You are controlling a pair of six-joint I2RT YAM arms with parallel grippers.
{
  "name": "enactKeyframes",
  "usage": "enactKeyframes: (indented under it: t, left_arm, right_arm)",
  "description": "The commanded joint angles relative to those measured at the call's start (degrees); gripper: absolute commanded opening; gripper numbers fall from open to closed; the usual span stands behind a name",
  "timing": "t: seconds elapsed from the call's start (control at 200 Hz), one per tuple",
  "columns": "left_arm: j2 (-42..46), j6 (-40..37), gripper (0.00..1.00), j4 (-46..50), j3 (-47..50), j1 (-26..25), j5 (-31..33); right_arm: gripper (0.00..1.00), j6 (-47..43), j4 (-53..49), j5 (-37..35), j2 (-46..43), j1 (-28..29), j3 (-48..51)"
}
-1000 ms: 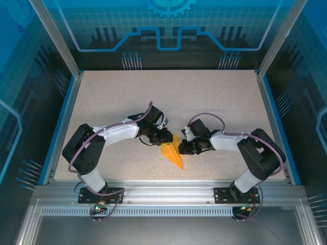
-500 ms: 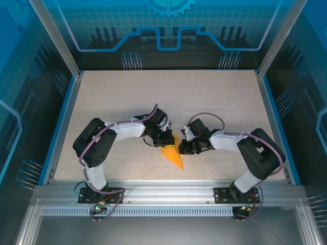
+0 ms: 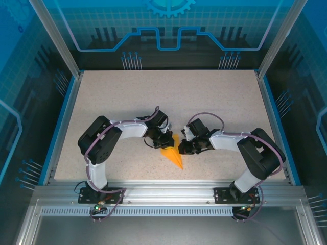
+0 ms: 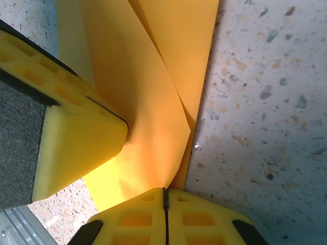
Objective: Fold a paper plane with a square sheet of paper (fold left side to right side)
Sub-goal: Fourth fold the wing at the center of the table.
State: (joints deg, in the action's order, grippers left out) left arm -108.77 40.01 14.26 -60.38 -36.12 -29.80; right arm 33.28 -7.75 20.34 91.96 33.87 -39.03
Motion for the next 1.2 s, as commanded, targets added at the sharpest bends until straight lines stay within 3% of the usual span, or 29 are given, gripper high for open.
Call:
enactKeyframes:
  t: [0.0, 0.48, 0.73, 0.95, 1.195]
  left_arm:
    - [-0.9, -1.4, 0.01, 0.5, 1.2, -0.4, 1.6]
    - [-1.8, -0.9, 0.01, 0.5, 4.3, -0.4, 3.3]
    - [-1.6, -0.9, 0.01, 0.5, 5.1, -0.4, 3.8]
    - [-1.5, -0.8, 0.01, 0.2, 5.1, -0.4, 3.8]
    - [-1.4, -0.8, 0.01, 0.0, 5.2, -0.3, 3.7]
  right_arm:
    - [0.07, -1.2, -6.0, -3.3, 2.0, 1.1, 0.6]
    - [0.11, -0.8, -5.7, -2.9, -0.1, 0.8, -1.4]
    - [0.29, -1.2, -11.0, -4.7, -9.1, 0.2, -3.4]
    - [0.22, 3.5, -7.7, 2.4, -13.8, 2.4, 0.8]
    - [0.16, 8.9, 1.4, 8.4, -8.4, 5.1, 2.7]
